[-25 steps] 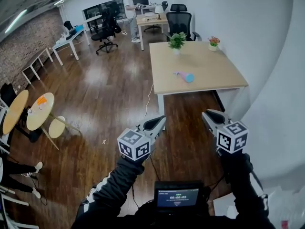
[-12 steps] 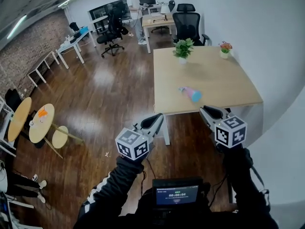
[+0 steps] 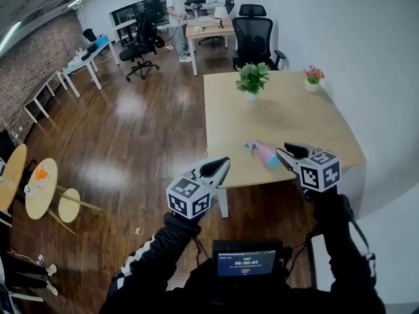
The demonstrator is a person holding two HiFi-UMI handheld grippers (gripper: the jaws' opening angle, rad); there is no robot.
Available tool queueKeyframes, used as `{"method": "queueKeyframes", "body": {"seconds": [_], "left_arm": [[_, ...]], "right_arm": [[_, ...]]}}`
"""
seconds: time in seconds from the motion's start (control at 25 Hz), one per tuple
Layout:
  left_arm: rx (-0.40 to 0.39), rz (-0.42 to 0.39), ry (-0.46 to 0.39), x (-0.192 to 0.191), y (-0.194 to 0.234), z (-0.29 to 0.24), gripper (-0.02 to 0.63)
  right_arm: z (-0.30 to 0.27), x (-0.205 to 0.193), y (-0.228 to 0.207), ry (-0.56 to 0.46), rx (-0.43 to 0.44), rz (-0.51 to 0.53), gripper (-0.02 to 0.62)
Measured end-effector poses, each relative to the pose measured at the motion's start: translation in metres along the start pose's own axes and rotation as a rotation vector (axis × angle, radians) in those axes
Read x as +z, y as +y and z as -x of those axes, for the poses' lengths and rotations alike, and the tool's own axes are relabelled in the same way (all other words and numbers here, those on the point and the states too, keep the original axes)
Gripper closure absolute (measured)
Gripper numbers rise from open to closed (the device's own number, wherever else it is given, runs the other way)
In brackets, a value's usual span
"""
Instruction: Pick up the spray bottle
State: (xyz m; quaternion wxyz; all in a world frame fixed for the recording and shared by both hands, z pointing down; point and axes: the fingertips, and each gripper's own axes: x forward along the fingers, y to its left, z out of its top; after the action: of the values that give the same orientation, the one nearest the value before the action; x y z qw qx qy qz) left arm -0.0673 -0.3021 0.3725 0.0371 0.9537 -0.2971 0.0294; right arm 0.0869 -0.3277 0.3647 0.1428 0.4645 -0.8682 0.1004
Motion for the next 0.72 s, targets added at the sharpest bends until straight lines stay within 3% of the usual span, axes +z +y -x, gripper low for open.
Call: {"method": "queueKeyframes", "body": {"seconds": [0.08,0.2,0.32,0.36,0.4,0.6,0.72], "left_arm": [[-0.001,-0.02,0.006,0.004,0.045,-0.031,0.581],[-0.003,-0.001,0.028,-0.001,0.102,-0.077,0.537],[-0.001,0.033,0.053,-0.013,0.142,-0.119,0.534],[0.005,0.038,0.064,-0.017,0.156,-0.133,0.534],[0.016,0.045,0.078,-0.021,0.169,-0.147,0.534],[0.118,0.136,0.211,-0.06,0.224,-0.227,0.505],[0.17,0.172,0.285,-0.086,0.245,-0.271,0.504]], "right_arm": [[-0.045,0.009,-0.032,0.051,-0.001,-0.003,0.431],[-0.106,0.014,-0.083,0.108,-0.023,-0.016,0.43],[-0.155,0.007,-0.124,0.192,-0.003,-0.031,0.417],[-0.172,0.003,-0.136,0.224,0.017,-0.04,0.358],[-0.189,-0.002,-0.15,0.255,0.038,-0.05,0.348],[-0.261,-0.046,-0.226,0.435,0.094,-0.074,0.347],[-0.293,-0.083,-0.259,0.573,0.141,-0.087,0.294]]}}
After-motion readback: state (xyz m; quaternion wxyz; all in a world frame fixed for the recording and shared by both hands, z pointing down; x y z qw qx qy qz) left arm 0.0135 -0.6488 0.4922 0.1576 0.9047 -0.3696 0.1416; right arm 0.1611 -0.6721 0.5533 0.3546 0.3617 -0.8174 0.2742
